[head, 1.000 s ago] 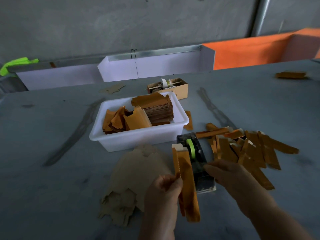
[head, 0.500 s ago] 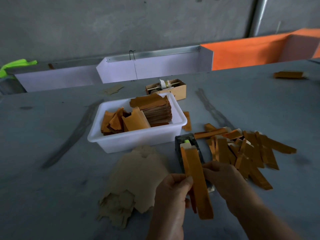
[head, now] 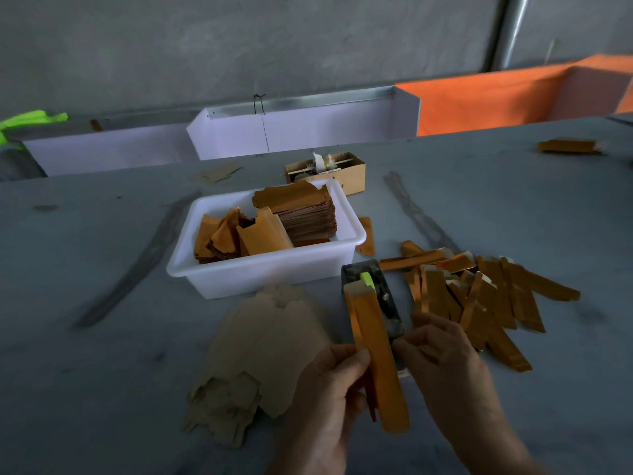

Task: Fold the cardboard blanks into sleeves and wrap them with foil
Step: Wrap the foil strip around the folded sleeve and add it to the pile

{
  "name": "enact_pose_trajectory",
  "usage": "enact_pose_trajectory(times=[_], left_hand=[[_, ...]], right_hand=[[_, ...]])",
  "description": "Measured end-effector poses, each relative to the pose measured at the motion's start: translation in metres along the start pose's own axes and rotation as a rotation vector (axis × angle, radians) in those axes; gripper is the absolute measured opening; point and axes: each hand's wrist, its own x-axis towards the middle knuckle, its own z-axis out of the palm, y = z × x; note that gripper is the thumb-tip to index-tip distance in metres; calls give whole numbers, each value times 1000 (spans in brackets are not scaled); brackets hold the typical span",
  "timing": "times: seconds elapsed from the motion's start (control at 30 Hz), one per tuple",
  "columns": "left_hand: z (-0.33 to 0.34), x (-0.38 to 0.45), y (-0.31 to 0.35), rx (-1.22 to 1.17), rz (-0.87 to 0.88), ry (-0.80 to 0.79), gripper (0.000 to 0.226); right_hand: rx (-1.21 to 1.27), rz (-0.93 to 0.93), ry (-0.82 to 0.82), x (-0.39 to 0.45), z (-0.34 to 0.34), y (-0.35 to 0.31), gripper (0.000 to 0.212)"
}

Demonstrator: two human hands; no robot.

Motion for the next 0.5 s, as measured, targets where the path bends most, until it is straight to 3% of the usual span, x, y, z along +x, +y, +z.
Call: enact_pose_trajectory(times=[0.13, 0.33, 0.5], left_hand=[[-3, -2, 2, -2, 46, -40, 15], [7, -4, 9, 262, 223, -57, 14], [11, -6, 14, 373, 211, -91, 8]], right_hand=[[-35, -15, 45, -4, 6, 5, 23], [55, 39, 61, -9, 11, 6, 21], [47, 25, 90, -12, 15, 7, 10]])
